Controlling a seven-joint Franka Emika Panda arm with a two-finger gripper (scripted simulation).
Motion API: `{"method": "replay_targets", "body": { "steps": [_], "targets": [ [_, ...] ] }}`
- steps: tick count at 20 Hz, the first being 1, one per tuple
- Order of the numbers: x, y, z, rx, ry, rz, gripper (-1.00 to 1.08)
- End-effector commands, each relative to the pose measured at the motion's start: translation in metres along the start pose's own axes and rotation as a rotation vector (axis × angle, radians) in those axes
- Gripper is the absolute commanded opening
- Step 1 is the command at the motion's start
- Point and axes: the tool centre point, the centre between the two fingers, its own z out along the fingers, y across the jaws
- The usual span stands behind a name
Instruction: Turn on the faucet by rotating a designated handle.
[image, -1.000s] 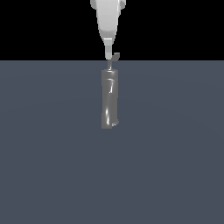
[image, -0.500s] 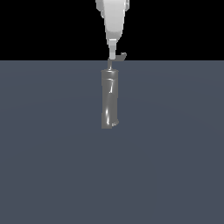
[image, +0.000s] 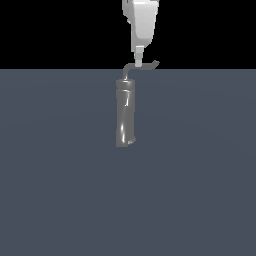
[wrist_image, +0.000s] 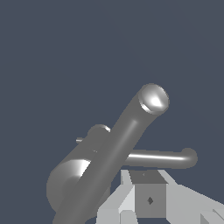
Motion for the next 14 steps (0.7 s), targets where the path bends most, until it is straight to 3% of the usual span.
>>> {"method": "replay_targets", "body": {
  "steps": [1, 4, 5, 14],
  "targets": [
    [0.045, -0.005, 0.0, 0.007, 0.01, 0.059, -1.0],
    [0.052, -0.009, 0.0, 0.007, 0.01, 0.063, -1.0],
    [0.006, -0.01, 0.0, 0.003, -0.004, -0.005, -1.0],
    [0.022, -0.035, 0.0, 0.004, 0.001, 0.016, -1.0]
  ]
}}
